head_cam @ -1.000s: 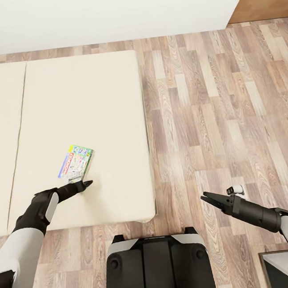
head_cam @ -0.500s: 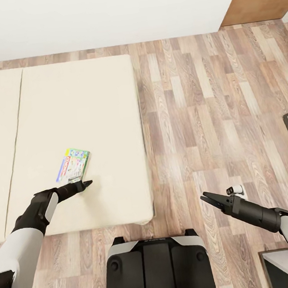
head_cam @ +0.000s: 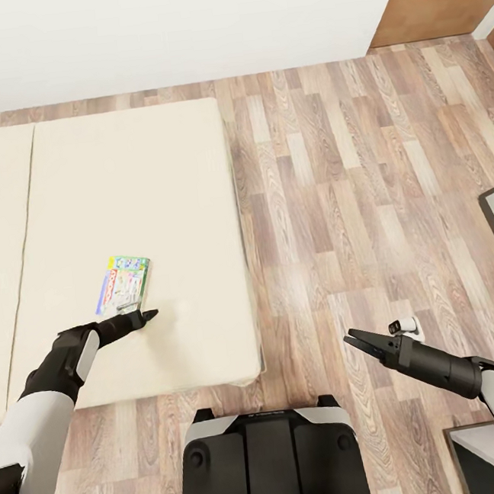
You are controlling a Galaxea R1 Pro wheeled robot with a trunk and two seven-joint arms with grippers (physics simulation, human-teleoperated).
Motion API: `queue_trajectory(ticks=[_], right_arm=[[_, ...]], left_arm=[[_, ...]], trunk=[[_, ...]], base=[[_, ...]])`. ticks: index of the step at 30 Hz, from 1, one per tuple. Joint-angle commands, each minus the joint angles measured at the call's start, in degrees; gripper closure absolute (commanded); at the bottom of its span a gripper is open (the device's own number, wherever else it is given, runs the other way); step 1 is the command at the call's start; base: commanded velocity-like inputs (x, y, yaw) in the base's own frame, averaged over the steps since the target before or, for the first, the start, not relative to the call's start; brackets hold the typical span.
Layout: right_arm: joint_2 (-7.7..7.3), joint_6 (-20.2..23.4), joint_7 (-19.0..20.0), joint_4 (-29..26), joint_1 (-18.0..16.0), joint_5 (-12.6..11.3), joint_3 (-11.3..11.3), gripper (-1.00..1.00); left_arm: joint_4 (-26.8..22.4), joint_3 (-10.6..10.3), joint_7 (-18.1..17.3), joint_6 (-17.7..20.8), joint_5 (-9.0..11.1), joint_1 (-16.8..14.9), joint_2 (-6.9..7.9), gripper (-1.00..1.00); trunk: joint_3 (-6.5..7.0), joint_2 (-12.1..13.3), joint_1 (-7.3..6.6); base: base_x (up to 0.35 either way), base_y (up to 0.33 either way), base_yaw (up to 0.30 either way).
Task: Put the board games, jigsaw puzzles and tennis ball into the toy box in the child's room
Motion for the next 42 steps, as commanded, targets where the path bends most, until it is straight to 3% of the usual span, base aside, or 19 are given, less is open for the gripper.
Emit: queue_trajectory(ticks=[1,42], right_arm=[[0.00,0.2,0.3,0.0,0.0,0.2,0.0,-1.00],[0.01,0.2,0.3,0.1,0.0,0.2,0.0,-1.00]], left_arm=[[0.0,0.1,-0.1,0.5,0.5,0.0,-0.01,-1.00],[0.0,0.1,0.0,0.5,0.5,0.0,-0.01,-1.00]], trunk=[[-0.06,-0.1,0.02],[-0.06,-0.1,0.02]], base=[[-0.135,0.096,-0.002],[-0.008,0.071,0.000]])
